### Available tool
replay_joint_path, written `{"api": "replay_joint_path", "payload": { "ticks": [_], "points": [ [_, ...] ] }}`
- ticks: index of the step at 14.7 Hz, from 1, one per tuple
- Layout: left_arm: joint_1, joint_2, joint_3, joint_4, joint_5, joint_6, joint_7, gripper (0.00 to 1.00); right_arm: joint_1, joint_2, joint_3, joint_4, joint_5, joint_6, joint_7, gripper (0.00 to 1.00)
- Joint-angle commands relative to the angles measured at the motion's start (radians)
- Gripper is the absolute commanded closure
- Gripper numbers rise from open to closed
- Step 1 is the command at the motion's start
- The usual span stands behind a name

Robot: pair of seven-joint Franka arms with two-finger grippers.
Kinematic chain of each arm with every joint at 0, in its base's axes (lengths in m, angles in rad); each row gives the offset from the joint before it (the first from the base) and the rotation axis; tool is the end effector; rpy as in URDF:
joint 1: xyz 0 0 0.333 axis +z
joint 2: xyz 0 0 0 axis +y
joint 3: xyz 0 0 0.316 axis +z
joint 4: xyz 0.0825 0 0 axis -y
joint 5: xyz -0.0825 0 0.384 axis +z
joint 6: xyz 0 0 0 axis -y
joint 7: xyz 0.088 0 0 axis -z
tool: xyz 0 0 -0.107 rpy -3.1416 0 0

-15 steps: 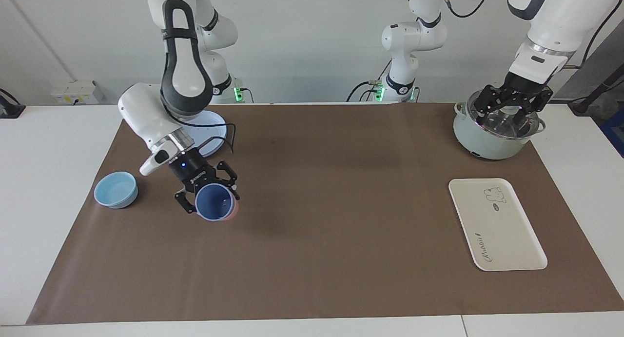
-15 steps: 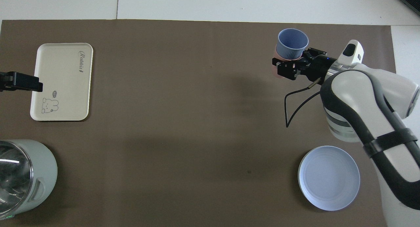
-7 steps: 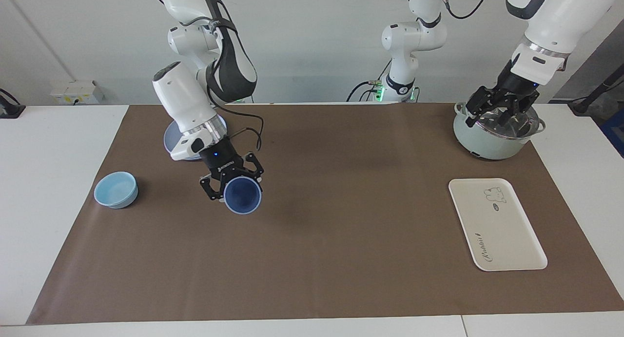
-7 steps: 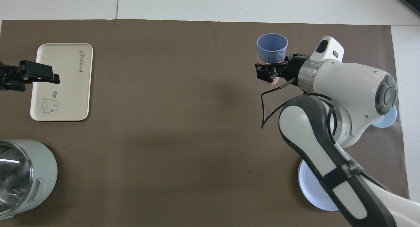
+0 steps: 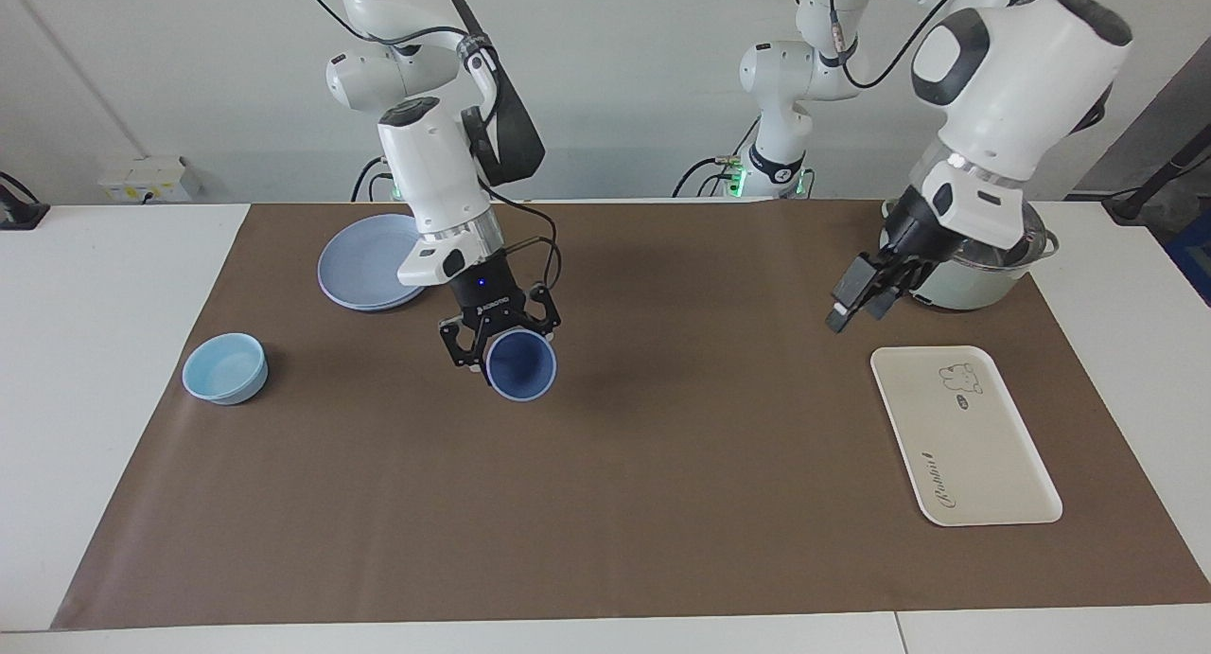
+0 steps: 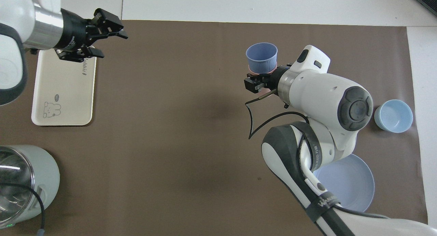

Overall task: Place cup on tray
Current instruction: 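Lift the cup with the right gripper while the left gripper reaches over, then grasp the cup with the left gripper from the right gripper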

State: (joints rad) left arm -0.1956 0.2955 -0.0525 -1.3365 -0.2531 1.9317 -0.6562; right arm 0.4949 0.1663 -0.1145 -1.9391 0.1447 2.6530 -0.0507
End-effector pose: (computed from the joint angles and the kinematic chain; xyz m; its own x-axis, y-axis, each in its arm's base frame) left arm 0.6515 -0.1771 0.5966 0.8857 0.4601 0.0627 0.4045 -0.8308 0.3824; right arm 0.5914 0.2359 0.4613 0.8149 0.2549 0.5206 0.3433 -0.9359 -0.0791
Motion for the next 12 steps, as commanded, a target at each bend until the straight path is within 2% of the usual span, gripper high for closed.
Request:
{"api": "replay_joint_path", "payload": {
  "ticks": [1, 5, 7, 10, 12],
  "points": [
    [-0.077, 0.088, 0.016, 0.068, -0.012, 0.11, -0.144, 0.21, 0.039, -0.005, -0.004, 0.003, -0.143, -0.031, 0.142, 1.0],
    [-0.171, 0.106, 0.013, 0.054, -0.031, 0.231, -0.247, 0.31, 0.089, 0.016, -0.002, 0.057, -0.301, -0.129, 0.3, 1.0],
    [-0.212, 0.12, 0.011, 0.048, -0.032, 0.234, -0.247, 0.35, 0.117, 0.024, -0.001, 0.068, -0.355, -0.157, 0.356, 1.0],
    [-0.272, 0.128, 0.01, 0.004, -0.029, 0.28, -0.238, 0.4, 0.136, 0.03, -0.002, 0.072, -0.37, -0.182, 0.384, 1.0],
    [-0.291, 0.128, 0.01, -0.013, -0.028, 0.248, -0.231, 0.42, 0.145, 0.032, 0.001, 0.101, -0.41, -0.24, 0.385, 1.0]
  ]
}}
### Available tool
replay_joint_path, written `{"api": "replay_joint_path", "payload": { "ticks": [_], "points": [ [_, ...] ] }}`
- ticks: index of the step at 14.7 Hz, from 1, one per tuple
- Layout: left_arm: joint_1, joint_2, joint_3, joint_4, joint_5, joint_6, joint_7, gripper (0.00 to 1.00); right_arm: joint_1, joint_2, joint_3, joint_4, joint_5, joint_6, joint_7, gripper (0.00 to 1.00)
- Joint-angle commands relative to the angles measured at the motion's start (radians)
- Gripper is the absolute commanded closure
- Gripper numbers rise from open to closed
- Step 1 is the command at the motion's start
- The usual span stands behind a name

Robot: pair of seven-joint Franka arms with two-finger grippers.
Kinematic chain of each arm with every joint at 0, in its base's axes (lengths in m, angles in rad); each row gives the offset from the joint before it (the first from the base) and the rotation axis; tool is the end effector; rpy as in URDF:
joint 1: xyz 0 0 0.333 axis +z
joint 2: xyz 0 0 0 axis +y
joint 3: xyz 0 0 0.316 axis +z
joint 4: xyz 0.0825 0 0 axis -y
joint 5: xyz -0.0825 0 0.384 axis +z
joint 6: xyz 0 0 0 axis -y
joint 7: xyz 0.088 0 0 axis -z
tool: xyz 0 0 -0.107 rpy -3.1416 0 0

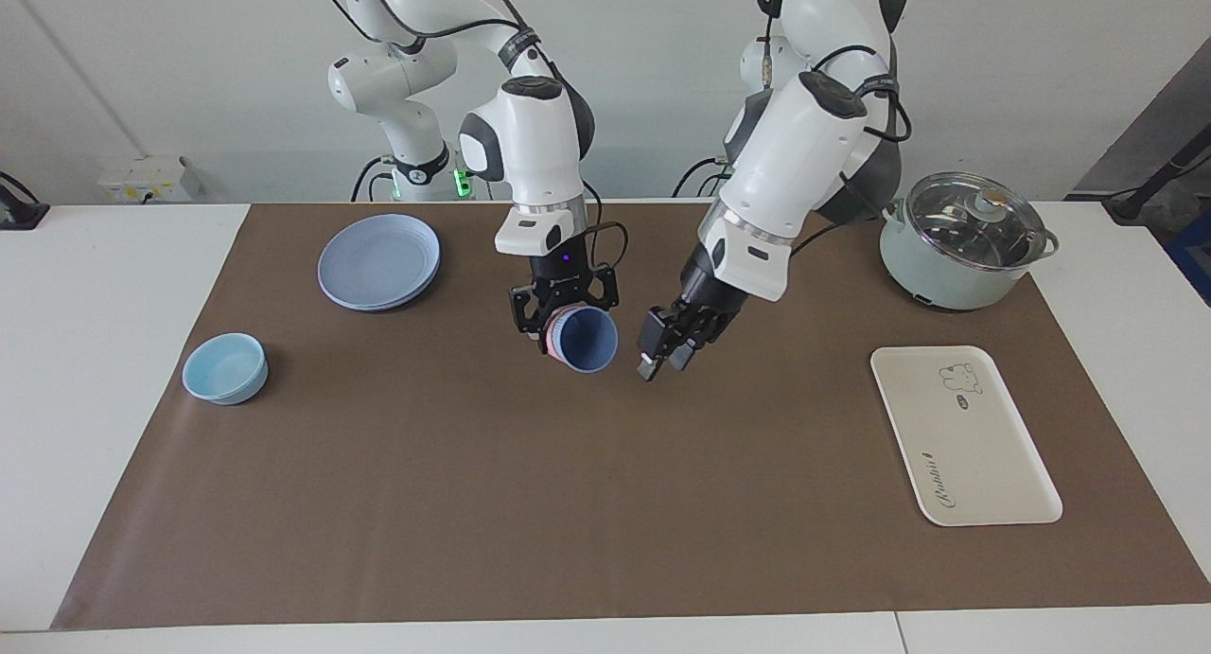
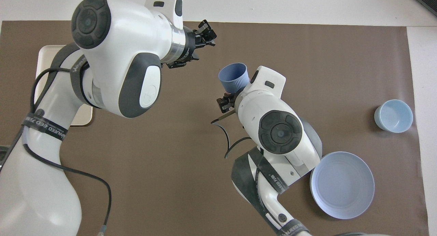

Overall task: Place cup on tray
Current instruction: 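Grasp the cup with the left gripper from the right gripper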

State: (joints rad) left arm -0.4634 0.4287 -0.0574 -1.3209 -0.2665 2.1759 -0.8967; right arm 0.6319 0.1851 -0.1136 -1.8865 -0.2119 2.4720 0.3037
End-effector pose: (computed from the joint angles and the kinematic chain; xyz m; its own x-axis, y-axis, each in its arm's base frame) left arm 0.6269 -0.3611 0.5399 0.8788 0.4767 0.0234 0.4080 -0.7758 0.4813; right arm 0.5523 0.3199 0.4528 0.8441 0.3380 0.4162 0.3342 -0.9387 0.0844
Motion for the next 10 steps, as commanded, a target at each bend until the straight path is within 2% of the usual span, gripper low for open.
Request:
{"api": "replay_joint_path", "payload": {
  "ticks": [1, 3, 6, 7, 10],
  "points": [
    [-0.026, -0.011, 0.008, -0.041, -0.016, -0.03, 0.04, 0.42, 0.009, 0.013, 0.0, 0.05, -0.058, -0.062, 0.031, 1.0],
    [-0.026, -0.022, -0.001, -0.057, -0.02, -0.118, 0.125, 0.41, 0.009, 0.014, 0.0, 0.052, -0.06, -0.062, 0.031, 1.0],
    [-0.024, -0.025, -0.024, -0.069, -0.058, -0.123, 0.134, 0.42, 0.009, 0.017, 0.0, 0.055, -0.06, -0.061, 0.029, 1.0],
    [-0.026, -0.025, -0.024, -0.069, -0.085, -0.123, 0.136, 0.44, 0.008, 0.017, 0.0, 0.055, -0.06, -0.059, 0.031, 1.0],
    [-0.024, -0.025, -0.025, -0.066, -0.14, -0.123, 0.139, 0.63, 0.005, 0.02, 0.0, 0.055, -0.061, -0.054, 0.029, 1.0]
  ]
}}
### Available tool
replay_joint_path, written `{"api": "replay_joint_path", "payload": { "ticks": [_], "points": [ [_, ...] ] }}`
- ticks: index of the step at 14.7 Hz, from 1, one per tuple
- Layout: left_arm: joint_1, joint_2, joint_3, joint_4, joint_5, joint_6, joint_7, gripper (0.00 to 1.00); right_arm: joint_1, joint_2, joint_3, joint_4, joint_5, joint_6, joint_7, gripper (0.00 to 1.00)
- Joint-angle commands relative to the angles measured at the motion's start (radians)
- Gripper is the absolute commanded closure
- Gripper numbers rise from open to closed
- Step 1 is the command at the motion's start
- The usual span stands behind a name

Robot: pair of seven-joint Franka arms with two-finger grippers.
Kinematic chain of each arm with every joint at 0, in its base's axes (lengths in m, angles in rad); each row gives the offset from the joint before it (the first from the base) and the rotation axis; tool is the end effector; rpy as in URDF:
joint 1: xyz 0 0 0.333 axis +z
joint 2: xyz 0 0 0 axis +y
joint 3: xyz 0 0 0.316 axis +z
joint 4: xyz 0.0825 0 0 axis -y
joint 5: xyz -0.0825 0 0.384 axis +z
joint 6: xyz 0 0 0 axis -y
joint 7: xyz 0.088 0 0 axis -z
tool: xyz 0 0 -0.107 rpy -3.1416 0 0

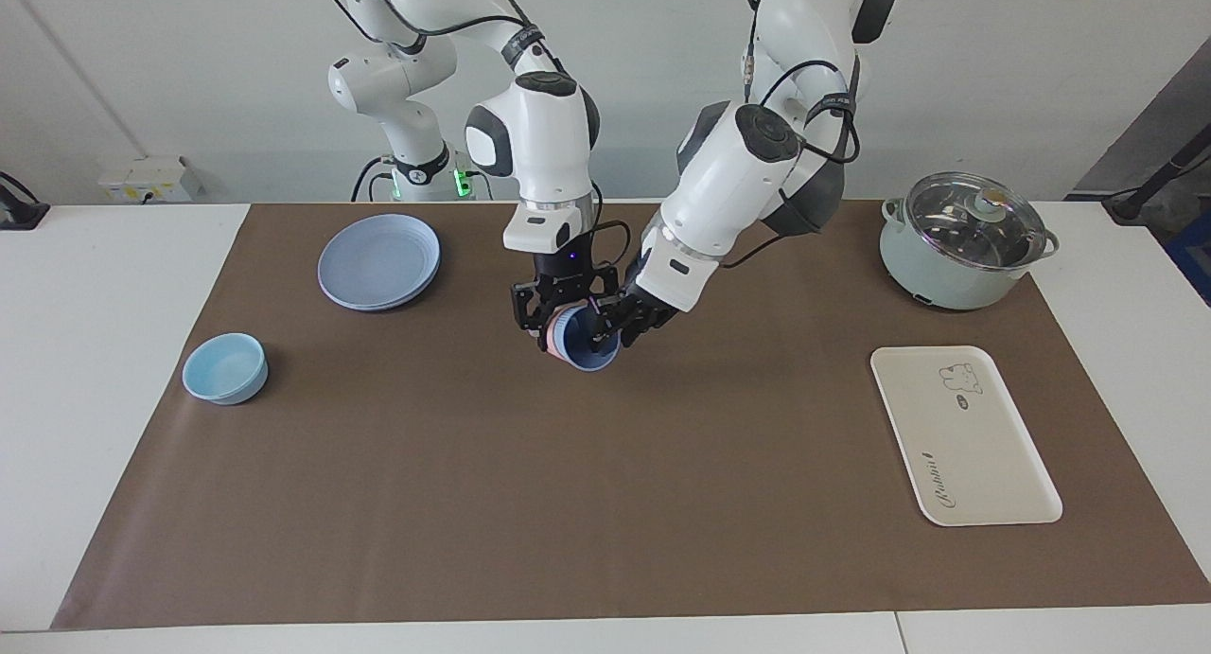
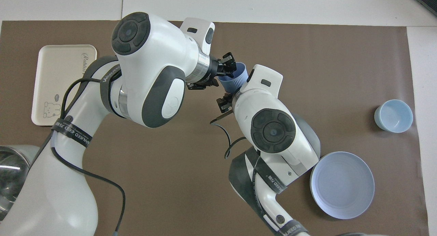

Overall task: Place cup on tray
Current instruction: 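Grasp the cup with the left gripper from the right gripper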

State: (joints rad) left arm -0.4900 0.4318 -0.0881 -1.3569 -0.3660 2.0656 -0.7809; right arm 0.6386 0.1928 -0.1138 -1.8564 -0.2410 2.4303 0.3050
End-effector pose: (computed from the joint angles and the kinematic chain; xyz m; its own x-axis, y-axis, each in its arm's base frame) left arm 0.5947 -0.3958 0.5091 0.9435 0.3155 -0.1013 0.3269 -0.8365 0.4398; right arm 0.5537 0.3244 0.4581 0.8406 0.3613 0.4035 0.3441 -0.9316 0.1174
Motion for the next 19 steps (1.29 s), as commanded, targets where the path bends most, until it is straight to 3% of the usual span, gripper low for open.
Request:
{"api": "replay_joint_path", "payload": {
  "ticks": [1, 6, 12, 16, 19],
  "points": [
    [0.002, -0.028, 0.004, -0.03, -0.041, -0.013, 0.023, 0.68, -0.002, 0.011, 0.0, 0.025, -0.032, -0.011, 0.028, 1.0],
    [0.002, -0.035, 0.004, -0.031, -0.047, -0.016, 0.022, 1.0, -0.003, 0.013, 0.0, 0.025, -0.032, -0.008, 0.026, 1.0],
    [0.02, -0.027, 0.002, -0.013, -0.076, -0.021, 0.02, 1.0, -0.008, 0.014, 0.0, 0.025, -0.032, -0.005, 0.025, 1.0],
    [0.083, -0.016, 0.004, 0.084, -0.074, -0.018, 0.015, 1.0, -0.008, 0.014, 0.0, 0.025, -0.032, -0.005, 0.022, 1.0],
    [0.114, -0.022, 0.037, 0.096, -0.056, -0.024, 0.011, 1.0, -0.01, 0.016, 0.002, 0.023, -0.032, -0.005, 0.022, 1.0]
  ]
}}
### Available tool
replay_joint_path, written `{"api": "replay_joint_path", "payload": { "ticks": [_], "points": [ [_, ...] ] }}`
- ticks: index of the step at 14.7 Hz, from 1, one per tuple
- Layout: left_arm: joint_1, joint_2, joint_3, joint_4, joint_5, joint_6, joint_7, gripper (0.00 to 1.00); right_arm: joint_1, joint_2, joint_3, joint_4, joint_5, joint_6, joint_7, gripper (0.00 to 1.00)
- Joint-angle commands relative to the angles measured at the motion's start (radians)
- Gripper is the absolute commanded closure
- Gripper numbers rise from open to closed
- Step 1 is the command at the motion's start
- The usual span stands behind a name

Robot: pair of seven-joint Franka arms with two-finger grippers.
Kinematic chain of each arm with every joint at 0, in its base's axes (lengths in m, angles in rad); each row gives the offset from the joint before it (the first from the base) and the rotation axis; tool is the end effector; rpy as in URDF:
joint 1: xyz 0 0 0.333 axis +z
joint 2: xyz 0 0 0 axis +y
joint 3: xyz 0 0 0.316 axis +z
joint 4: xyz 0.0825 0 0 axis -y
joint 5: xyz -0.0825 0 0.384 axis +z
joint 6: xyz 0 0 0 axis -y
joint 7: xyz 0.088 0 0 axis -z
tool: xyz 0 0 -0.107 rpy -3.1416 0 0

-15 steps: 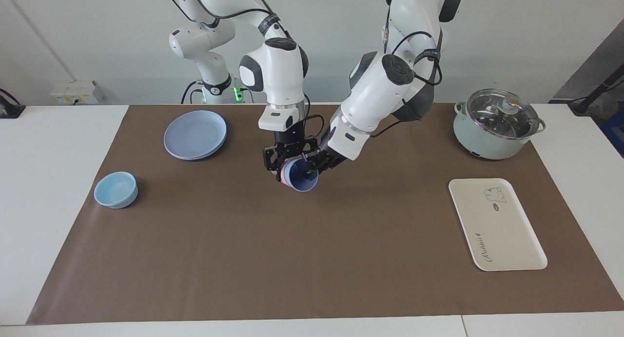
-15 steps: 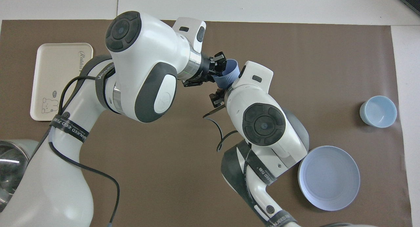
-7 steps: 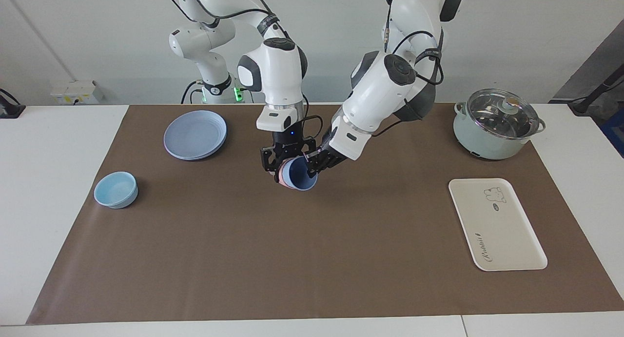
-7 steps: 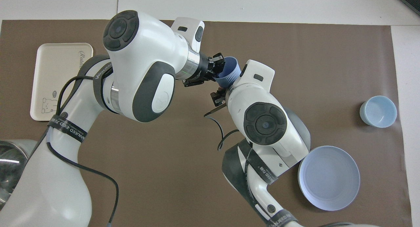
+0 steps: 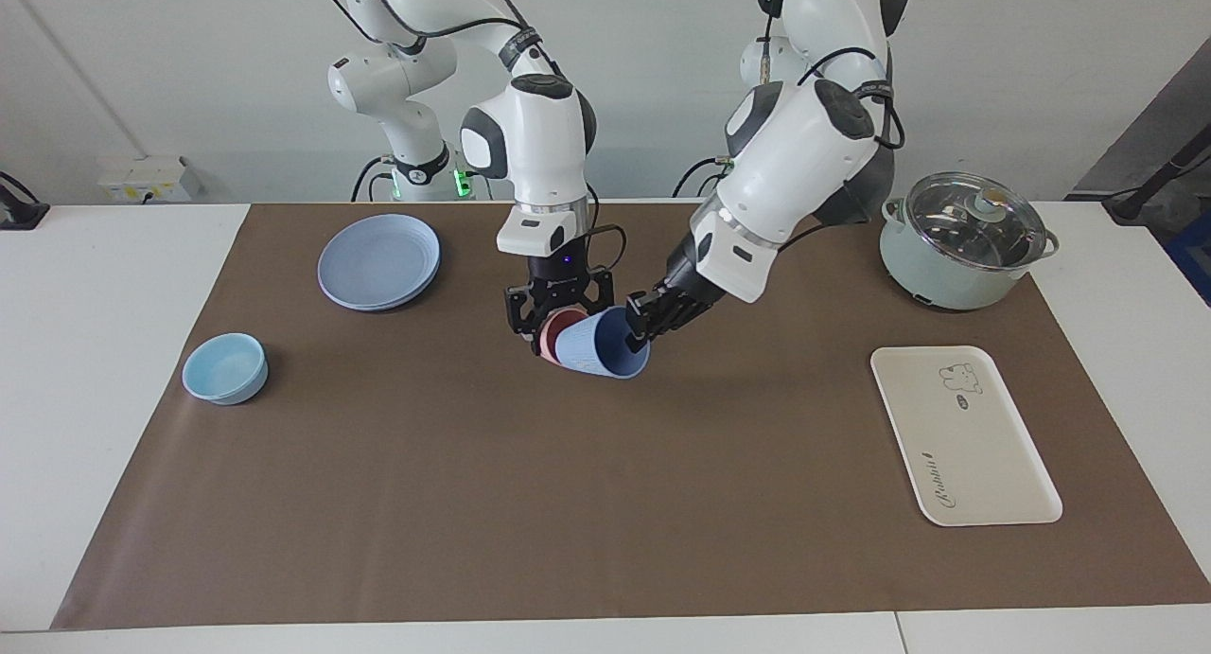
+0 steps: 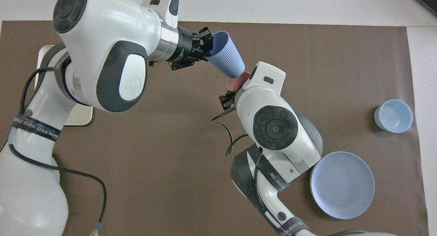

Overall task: Place cup on tray
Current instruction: 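Carry the cup with the left gripper toward the white tray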

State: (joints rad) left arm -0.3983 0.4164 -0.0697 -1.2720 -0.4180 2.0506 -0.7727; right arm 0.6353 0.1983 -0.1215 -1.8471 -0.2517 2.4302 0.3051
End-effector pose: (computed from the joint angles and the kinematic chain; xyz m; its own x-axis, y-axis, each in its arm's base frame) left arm 0.6329 -0.3326 0.5624 0.9100 0.4073 -0.0771 0.3846 -0.7602 0.5236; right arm 0.5590 0.3198 0.4593 0.8391 0.3597 0.4082 0.3375 -0.9326 0.1281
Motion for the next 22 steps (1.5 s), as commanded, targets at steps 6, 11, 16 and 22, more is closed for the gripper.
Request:
{"api": "replay_joint_path", "payload": {
  "ticks": [6, 11, 16, 22],
  "points": [
    [0.142, -0.025, 0.131, 0.0, 0.201, 0.0, 0.035, 1.0, -0.014, 0.012, 0.01, 0.016, -0.021, 0.003, 0.014, 1.0],
    [0.338, -0.082, 0.133, -0.148, 0.214, 0.077, 0.391, 1.0, -0.112, 0.027, 0.013, 0.014, -0.001, 0.113, -0.107, 1.0],
    [0.504, -0.224, 0.131, -0.562, 0.214, 0.442, 0.786, 1.0, -0.201, 0.017, 0.013, 0.014, 0.266, 0.139, -0.418, 1.0],
    [0.582, -0.18, 0.13, -0.676, 0.202, 0.6, 1.014, 1.0, -0.327, 0.0, 0.011, 0.0, 0.687, 0.127, -0.918, 1.0]
  ]
}}
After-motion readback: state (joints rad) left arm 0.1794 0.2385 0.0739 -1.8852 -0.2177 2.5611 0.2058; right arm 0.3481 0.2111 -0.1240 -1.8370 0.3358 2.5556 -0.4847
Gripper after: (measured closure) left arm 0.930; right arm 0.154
